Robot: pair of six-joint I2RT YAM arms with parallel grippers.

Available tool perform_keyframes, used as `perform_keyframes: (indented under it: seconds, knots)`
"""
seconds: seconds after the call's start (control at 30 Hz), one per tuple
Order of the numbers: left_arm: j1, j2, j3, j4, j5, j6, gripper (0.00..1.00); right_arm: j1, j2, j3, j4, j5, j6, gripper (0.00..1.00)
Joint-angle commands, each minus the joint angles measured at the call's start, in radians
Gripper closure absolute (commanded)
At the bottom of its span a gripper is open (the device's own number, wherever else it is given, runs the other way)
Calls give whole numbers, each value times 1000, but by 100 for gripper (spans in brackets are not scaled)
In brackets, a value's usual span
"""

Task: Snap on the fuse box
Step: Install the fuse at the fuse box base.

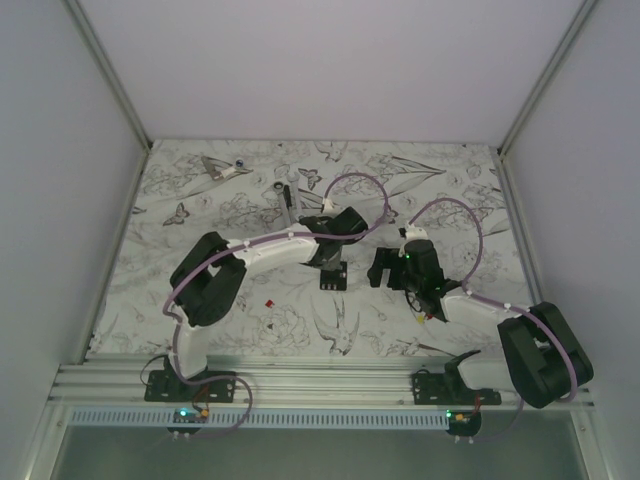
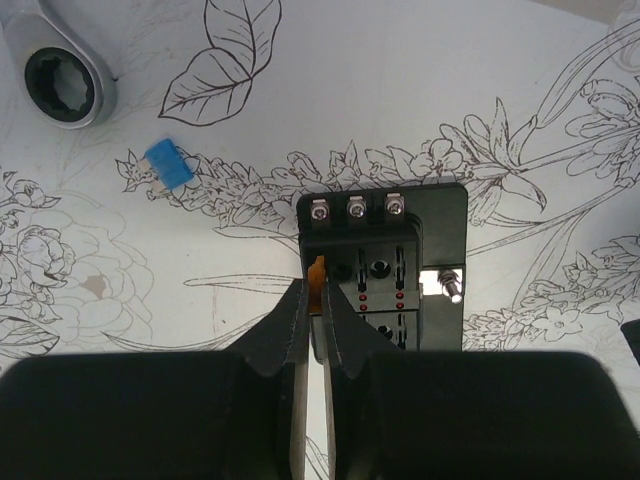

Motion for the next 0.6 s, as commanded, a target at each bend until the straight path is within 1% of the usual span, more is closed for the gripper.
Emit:
perform_keyframes:
  seconds: [0.0,0.3,0.57]
  knots:
    - [-4,29,18,-54,-22,-13,100,-8,5,19,29,-1,10,0]
    - [-18,59,29,-61,-58,-17,100,-8,6,18,30,-1,13,0]
    - [-19,84,24,-62,-24,-18,100,-8,8,19,32,-6,13,0]
